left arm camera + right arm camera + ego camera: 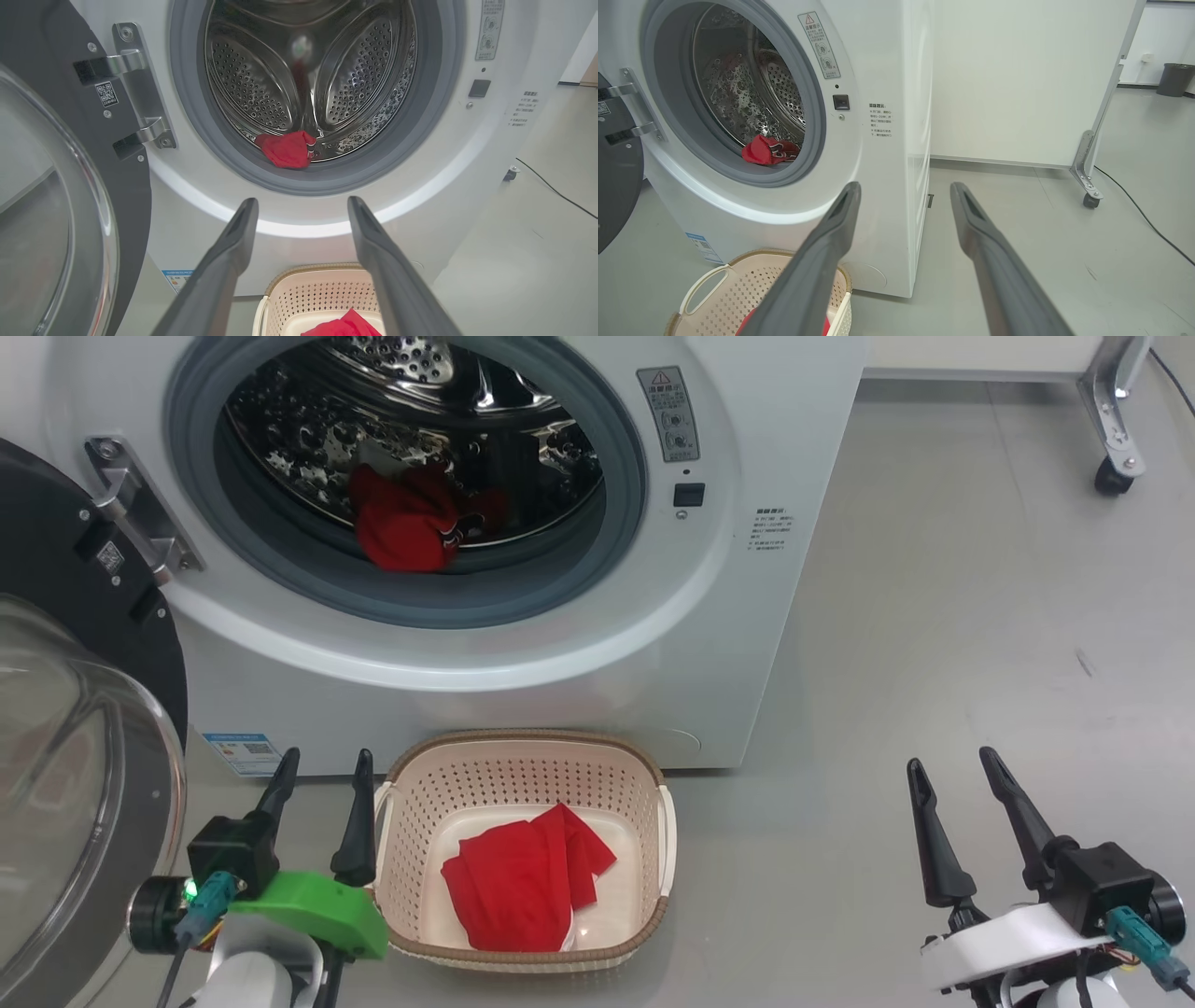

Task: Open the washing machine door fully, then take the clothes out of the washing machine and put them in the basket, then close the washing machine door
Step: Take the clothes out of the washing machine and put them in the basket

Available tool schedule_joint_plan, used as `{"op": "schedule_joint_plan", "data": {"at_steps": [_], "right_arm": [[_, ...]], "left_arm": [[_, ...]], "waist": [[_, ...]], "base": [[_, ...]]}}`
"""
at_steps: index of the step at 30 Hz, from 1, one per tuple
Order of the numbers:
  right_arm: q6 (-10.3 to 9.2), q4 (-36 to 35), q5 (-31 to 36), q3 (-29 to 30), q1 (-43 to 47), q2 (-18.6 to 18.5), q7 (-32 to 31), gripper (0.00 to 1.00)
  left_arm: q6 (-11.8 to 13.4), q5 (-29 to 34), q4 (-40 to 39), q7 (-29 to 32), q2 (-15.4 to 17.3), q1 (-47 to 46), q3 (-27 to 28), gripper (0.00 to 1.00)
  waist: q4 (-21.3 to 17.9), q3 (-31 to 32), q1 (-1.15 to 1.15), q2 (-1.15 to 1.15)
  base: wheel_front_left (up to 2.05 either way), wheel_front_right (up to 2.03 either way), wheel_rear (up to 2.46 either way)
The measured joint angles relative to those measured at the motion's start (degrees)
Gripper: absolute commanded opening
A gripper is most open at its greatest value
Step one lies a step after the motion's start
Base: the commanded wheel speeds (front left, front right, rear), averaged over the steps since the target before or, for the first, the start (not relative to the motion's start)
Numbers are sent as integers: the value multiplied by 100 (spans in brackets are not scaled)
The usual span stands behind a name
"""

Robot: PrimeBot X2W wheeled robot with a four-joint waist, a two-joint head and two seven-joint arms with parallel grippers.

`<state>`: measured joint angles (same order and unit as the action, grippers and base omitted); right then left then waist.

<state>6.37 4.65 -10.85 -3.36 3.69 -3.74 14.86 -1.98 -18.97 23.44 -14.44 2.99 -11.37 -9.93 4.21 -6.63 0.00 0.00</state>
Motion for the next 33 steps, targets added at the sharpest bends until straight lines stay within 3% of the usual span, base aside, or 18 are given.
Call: {"op": "schedule_joint_plan", "data": {"at_steps": [14, 33], "right_arm": [[-105, -62, 0, -75, 401, 34, 0, 100], [-157, -216, -1, -133, 510, 52, 0, 100]], "left_arm": [[63, 35, -542, 1, 38, 639, -96, 100], [176, 43, -1179, 135, 133, 976, -112, 100]], "waist": [[79, 461, 0, 0], [42, 436, 0, 0]], "base": [[0, 0, 0], [0, 0, 0]]}}
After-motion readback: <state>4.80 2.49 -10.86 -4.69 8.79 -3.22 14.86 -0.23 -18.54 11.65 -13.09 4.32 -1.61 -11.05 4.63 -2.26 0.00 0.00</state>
